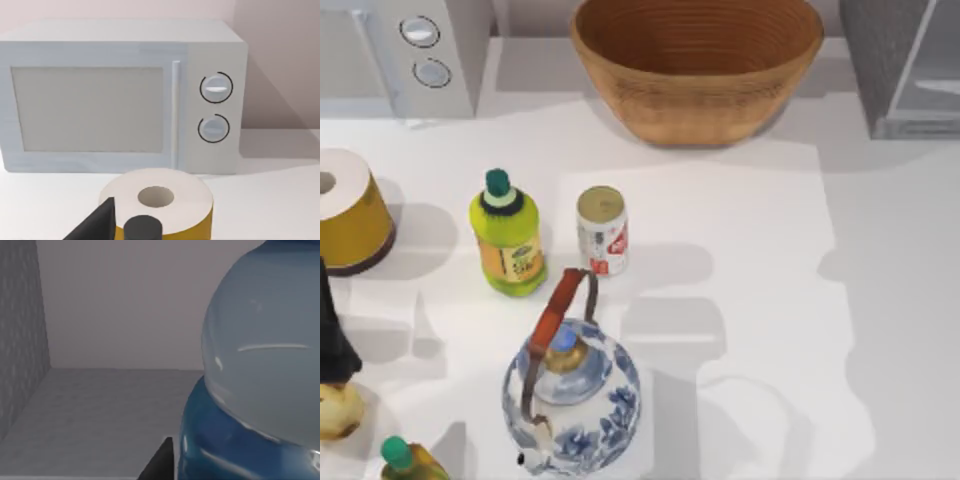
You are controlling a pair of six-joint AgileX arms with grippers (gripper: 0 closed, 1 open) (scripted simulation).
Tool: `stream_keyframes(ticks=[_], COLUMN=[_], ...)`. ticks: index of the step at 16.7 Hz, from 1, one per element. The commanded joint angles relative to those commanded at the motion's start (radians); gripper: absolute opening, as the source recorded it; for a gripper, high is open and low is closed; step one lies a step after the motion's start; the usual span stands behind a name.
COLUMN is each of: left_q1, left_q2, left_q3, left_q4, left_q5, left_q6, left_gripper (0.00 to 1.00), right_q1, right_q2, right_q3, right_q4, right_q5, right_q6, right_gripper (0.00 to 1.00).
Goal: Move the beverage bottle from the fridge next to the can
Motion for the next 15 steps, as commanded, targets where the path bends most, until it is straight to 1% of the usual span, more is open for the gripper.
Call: stream_keyframes(ticks=[4, 5, 7, 10, 15], left_q1=[0.0, 0.0, 0.0, 0.0, 0.0], left_q2=[0.0, 0.0, 0.0, 0.0, 0.0], left_q3=[0.0, 0.0, 0.0, 0.0, 0.0], left_q4=[0.0, 0.0, 0.0, 0.0, 0.0], left_q5=[0.0, 0.0, 0.0, 0.0, 0.0], left_q6=[0.0, 0.0, 0.0, 0.0, 0.0], left_gripper=[1.0, 1.0, 1.0, 1.0, 1.0], right_q1=[0.017, 0.036, 0.105, 0.285, 0.712], right_q2=[0.014, 0.026, 0.064, 0.134, 0.236], right_q3=[0.004, 0.004, 0.003, -0.001, -0.015], right_q4=[0.004, 0.015, 0.045, 0.109, 0.228], right_q5=[0.015, 0.036, 0.111, 0.299, 0.712], right_q6=[0.002, 0.002, 0.002, 0.001, 0.0], right_gripper=[0.0, 0.0, 0.0, 0.0, 0.0])
